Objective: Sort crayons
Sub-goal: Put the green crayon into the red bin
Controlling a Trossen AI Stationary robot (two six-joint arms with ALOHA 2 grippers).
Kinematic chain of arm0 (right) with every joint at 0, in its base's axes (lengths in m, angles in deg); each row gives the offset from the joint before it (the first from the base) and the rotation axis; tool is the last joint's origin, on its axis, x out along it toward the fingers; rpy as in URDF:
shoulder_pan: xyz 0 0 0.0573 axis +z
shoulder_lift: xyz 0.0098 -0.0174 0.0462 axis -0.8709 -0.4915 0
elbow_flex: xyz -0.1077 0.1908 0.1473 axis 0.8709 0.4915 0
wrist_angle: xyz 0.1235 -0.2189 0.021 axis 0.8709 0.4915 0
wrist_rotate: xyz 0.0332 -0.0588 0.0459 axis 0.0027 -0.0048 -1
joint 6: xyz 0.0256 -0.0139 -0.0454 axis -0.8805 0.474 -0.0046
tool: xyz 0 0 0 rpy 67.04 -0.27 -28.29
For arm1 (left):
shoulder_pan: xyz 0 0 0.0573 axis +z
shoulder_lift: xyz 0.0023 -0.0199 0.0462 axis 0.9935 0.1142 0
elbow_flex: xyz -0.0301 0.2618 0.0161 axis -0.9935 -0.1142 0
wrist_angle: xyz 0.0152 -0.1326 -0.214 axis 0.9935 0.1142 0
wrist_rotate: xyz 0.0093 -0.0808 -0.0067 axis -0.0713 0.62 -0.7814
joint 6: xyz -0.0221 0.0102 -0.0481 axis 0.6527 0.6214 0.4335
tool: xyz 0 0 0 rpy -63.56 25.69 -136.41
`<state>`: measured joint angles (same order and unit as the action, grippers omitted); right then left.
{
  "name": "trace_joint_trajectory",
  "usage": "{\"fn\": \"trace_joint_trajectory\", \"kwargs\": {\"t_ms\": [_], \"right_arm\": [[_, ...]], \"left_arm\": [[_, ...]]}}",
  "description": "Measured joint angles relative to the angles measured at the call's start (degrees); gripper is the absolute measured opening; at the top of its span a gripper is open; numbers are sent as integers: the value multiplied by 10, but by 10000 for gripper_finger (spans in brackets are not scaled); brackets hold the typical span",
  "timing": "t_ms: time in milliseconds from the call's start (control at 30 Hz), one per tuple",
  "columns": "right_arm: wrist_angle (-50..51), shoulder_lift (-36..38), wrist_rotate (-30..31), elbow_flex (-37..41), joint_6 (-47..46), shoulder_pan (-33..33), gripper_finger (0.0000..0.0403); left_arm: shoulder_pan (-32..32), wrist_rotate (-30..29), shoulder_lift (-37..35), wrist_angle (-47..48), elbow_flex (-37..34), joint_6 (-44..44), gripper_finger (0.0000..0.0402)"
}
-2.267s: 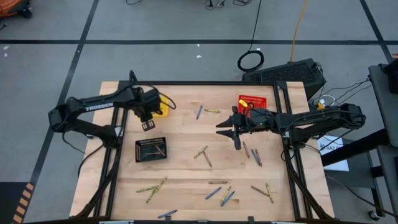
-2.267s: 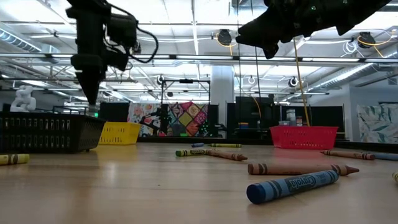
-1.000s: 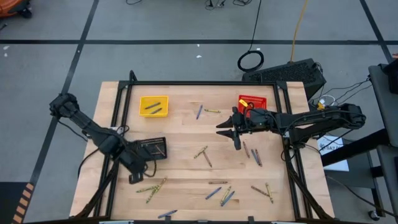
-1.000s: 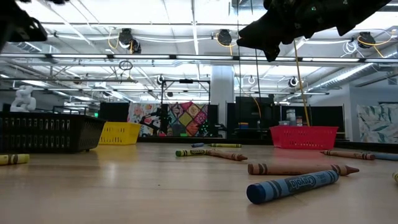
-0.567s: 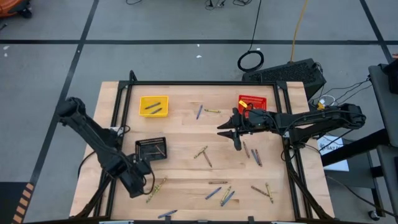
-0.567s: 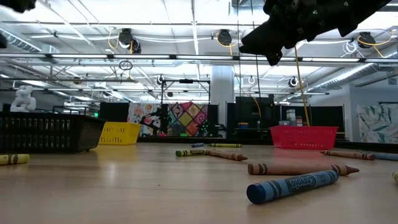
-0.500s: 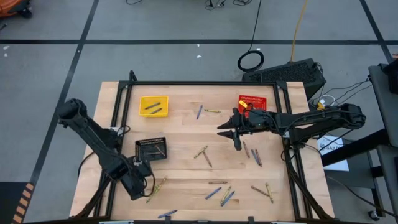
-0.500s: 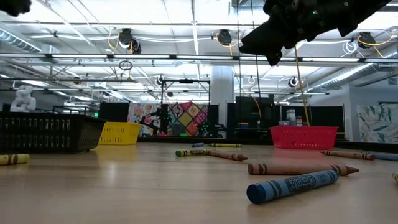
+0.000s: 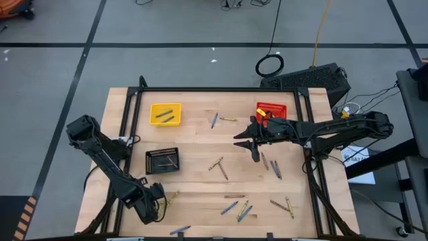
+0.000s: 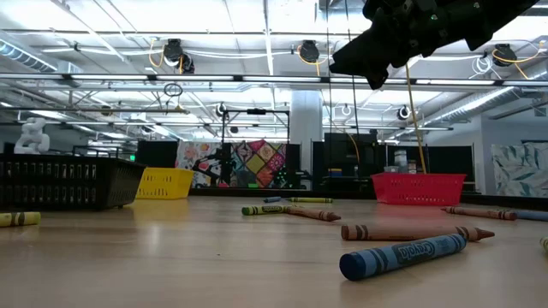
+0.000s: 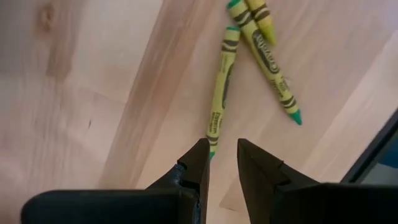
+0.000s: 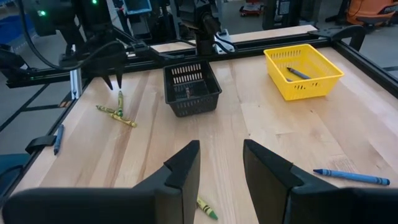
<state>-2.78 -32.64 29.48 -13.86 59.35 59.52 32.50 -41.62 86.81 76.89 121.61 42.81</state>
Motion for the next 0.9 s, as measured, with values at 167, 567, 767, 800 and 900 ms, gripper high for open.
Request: {"fn": "trace_joint_trajectory", "kwargs": {"t_ms": [167,567,767,800,900], "right_arm": [[4,0,0,0,0,0,110],[4,0,0,0,0,0,110],[4,0,0,0,0,0,109],[4,0,0,0,0,0,109],[4,0,0,0,0,0,109]], "left_arm": [[-9,-2,6,-10,0,12,75],[-10,-32,7,-12,0,12,75],[-10,-32,27,-9,0,12,75],[-10,-32,30,-9,0,12,75],[-10,-32,38,-11,0,12,75]]}}
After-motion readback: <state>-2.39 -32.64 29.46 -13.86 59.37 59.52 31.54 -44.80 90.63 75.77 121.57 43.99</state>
